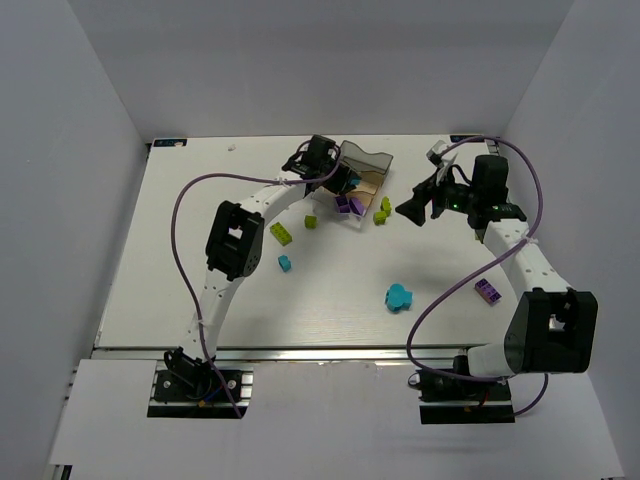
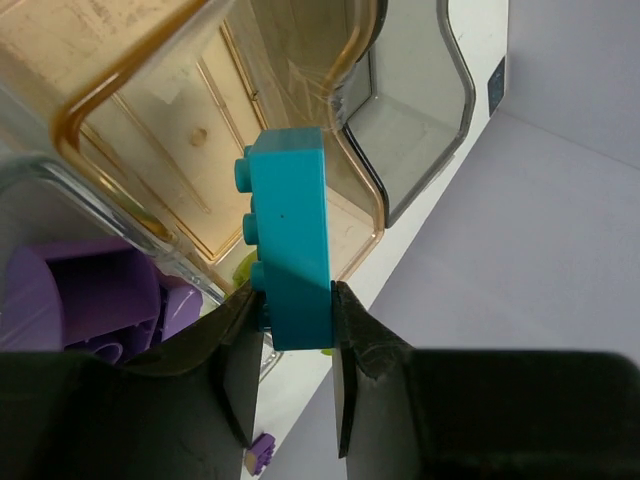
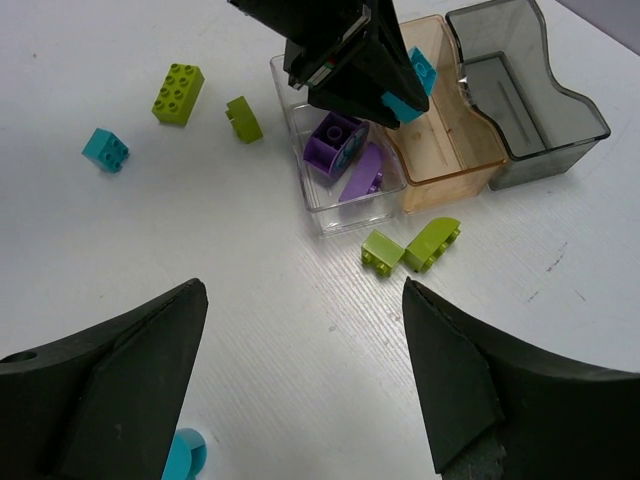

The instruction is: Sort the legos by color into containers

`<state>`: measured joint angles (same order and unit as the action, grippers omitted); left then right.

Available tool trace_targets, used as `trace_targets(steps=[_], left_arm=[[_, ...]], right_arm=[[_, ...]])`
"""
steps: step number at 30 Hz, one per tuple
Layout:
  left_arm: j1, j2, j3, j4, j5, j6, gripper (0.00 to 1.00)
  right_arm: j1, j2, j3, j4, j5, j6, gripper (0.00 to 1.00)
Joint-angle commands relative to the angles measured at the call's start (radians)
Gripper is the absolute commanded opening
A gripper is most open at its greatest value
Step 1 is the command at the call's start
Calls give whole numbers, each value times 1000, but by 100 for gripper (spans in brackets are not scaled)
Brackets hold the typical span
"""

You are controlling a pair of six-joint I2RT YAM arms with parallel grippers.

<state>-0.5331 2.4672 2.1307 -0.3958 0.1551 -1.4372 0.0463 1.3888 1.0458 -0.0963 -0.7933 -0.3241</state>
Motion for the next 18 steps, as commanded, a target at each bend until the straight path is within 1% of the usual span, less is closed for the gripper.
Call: trace_targets(steps=[1,2,4,5,6,7,9,11,14,16,17,18], left_arm=[[2,-25,44,-8,-12,-23,38],[2,-28,44,-3,-12,-23,43],[2,-31,44,3,-11,-23,49],[2,-34,44,11,-11,-22,55],[2,-39,44,17,-12,-22,57],[2,-48,44,20,-12,-22,62],[2,-57,44,29,-9,-19,65],[2,-73,44,40,-8,-19,65],[1,-108,40,52,-2,-6,63],[1,-138,31,45,-9,35,57],[1,-181,20,40,-12,53,53],[1,-209,-18,40,-15,98,48]], right_arm=[[-3,-40,-15,17,-30,-16,84],[-3,-43,-20,15,-32,-18,84],[-3,-51,-23,1,-40,-30,85],[-3,-53,-24,-6,-41,-35,85],[-3,-53,-26,-14,-52,-42,86],[-3,-56,-24,-38,-55,-67,87],[-3,-59,-29,-62,-76,-95,88],[-3,-65,-30,-97,-95,-131,88],[-3,-74,-30,-157,-130,-193,88],[-2,-85,-36,-181,-153,-222,85],[-2,-89,-38,-198,-164,-239,84],[0,-94,-41,-242,-187,-281,83]])
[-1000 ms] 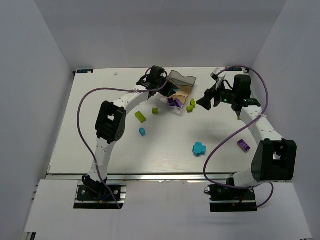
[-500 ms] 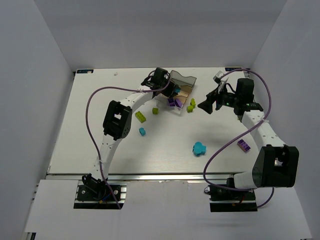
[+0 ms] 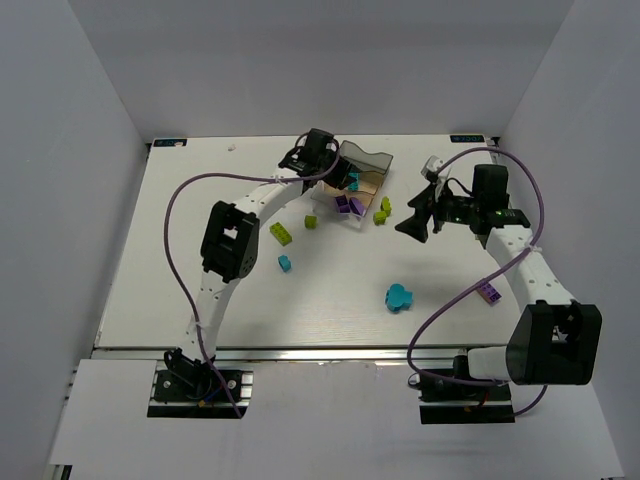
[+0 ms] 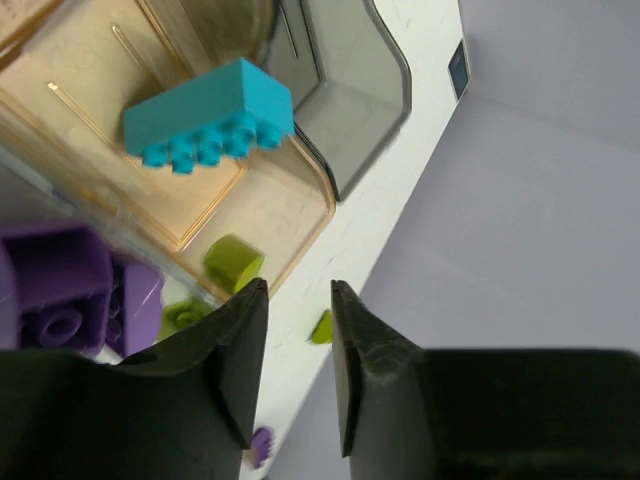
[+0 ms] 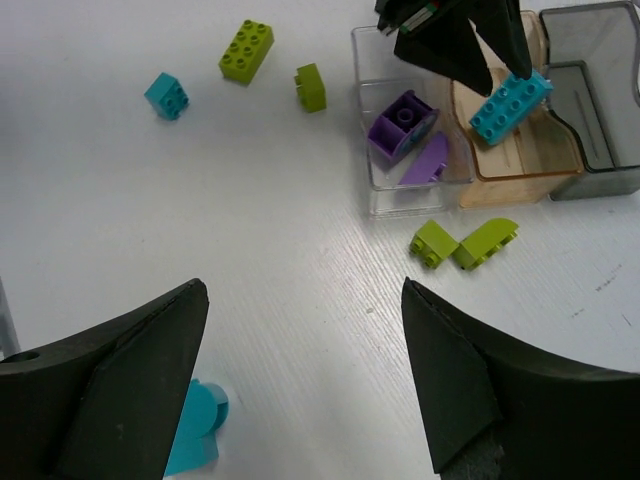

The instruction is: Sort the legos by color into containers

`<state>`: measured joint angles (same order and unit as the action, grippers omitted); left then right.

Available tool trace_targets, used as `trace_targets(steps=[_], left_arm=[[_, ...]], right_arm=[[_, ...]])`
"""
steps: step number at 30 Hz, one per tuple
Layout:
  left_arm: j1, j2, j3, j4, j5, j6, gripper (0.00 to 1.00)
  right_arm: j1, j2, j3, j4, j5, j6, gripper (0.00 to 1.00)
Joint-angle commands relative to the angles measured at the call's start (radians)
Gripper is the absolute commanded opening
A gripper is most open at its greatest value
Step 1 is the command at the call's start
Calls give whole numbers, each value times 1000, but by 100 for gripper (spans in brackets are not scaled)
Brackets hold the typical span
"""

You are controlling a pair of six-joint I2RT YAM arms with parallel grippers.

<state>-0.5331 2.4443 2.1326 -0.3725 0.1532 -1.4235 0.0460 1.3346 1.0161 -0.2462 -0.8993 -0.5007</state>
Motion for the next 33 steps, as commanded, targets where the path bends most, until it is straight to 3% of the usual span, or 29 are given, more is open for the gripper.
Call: trace_targets(steps=[1,4,7,10,13,14,18,22,33], left_arm=[[1,-217,-48,15,-27,110,39],[1,-373,-220,24,-55,217,25],[1,-575,-467,73,-69,310,19],[1,-757,-617,101,-138,425,17],[1,-923,-795,21,-253,509,35],[1,-968,-895,12,-292,523,54],[1,-1178,-1092,-23,-366,540,74],[1,-1368,-1229,-55,-406,538,78],[1,-1637,-1454,-54,-397,457,80]], right_arm=[[2,-44,-10,-122,-88,-131,82],[18,-55,-13,-231,-84,-223,81],[46,-69,-34,-312,-38,-283,85],[98,-83,-66,-340,68,-279,87],[172,-83,-88,-350,219,-231,89],[214,-83,-105,-352,303,-217,89],[299,-80,-151,-338,453,-157,89],[315,-104,-155,-390,416,-188,89],[315,-261,-306,-433,482,-378,89]])
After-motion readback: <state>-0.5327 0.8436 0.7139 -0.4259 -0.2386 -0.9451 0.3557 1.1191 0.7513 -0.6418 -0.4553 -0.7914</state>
